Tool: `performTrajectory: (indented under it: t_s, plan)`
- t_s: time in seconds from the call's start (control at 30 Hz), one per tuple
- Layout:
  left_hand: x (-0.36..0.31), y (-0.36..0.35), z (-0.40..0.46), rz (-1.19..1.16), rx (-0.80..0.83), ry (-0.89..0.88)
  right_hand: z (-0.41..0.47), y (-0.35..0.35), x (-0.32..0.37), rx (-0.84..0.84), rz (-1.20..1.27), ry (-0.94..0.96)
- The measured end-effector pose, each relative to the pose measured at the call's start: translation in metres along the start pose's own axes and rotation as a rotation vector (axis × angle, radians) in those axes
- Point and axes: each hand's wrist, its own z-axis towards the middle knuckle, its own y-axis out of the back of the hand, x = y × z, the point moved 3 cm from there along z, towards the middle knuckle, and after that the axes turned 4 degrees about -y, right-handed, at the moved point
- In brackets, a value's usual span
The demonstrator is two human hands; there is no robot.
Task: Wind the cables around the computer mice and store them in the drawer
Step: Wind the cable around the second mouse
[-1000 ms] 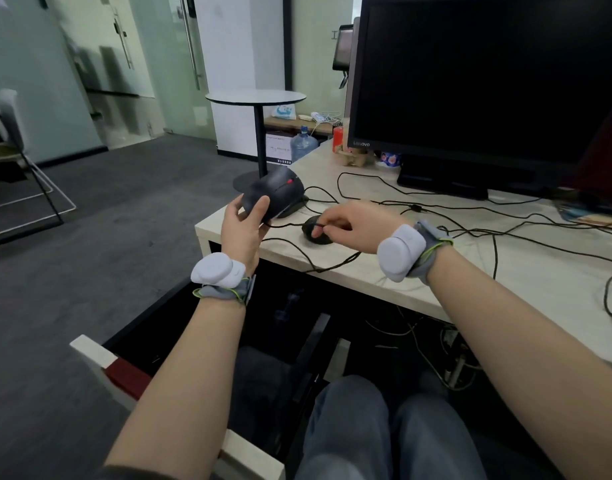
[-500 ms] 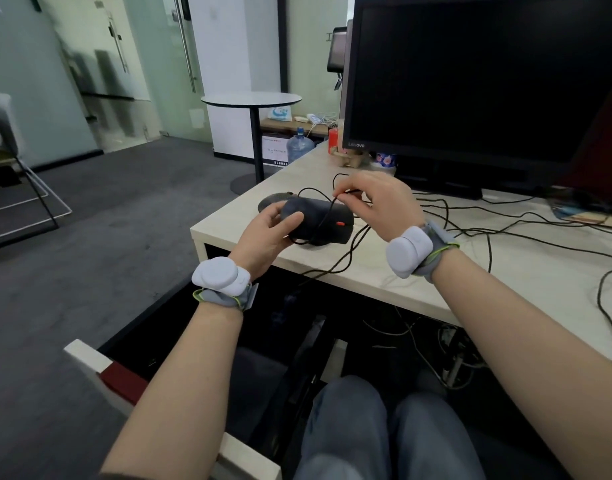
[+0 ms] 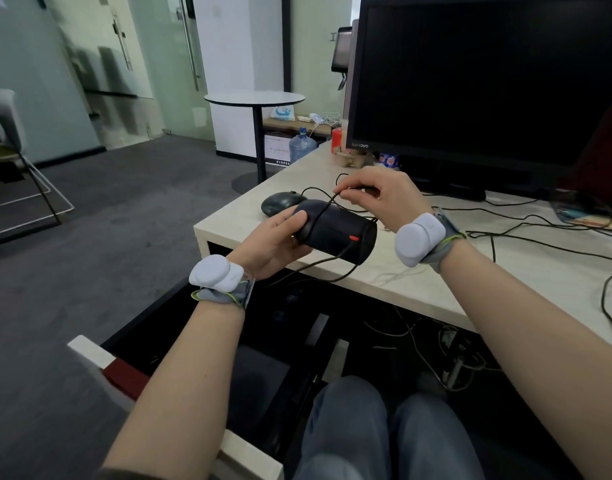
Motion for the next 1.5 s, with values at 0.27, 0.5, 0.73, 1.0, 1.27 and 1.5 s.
performTrajectory:
  t_s: [0.27,0.5,0.73,1.0,1.27,1.5]
  plan:
    - [-0.003,-0.002,-0.003,-0.171,0.008,0.056,0.0,-0.01,-0.008,0.167,-0.353,0.083]
    - [-0.001,-0.017,0.0,-0.326,0.025,0.022,-0.016,-0.044,-0.008,0.286,-0.187,-0.213]
    - [-0.001,-0.01,0.007,-0.333,-0.182,-0.12,-0.007,-0.065,-0.006,0.379,-0.102,-0.302]
    - [-0.004,0.004,0.01,-0.379,-0.392,-0.245,-0.011,-0.077,-0.001,0.241,0.201,-0.427]
    - [-0.016,0.032,0.004,-0.568,-0.585,-0.366,-0.034,-0.081,-0.009,0.411,0.144,-0.419]
    - [-0.011,0.033,0.004,-0.256,-0.632,-0.316,-0.041,-0.075,0.005,0.4,-0.129,-0.212]
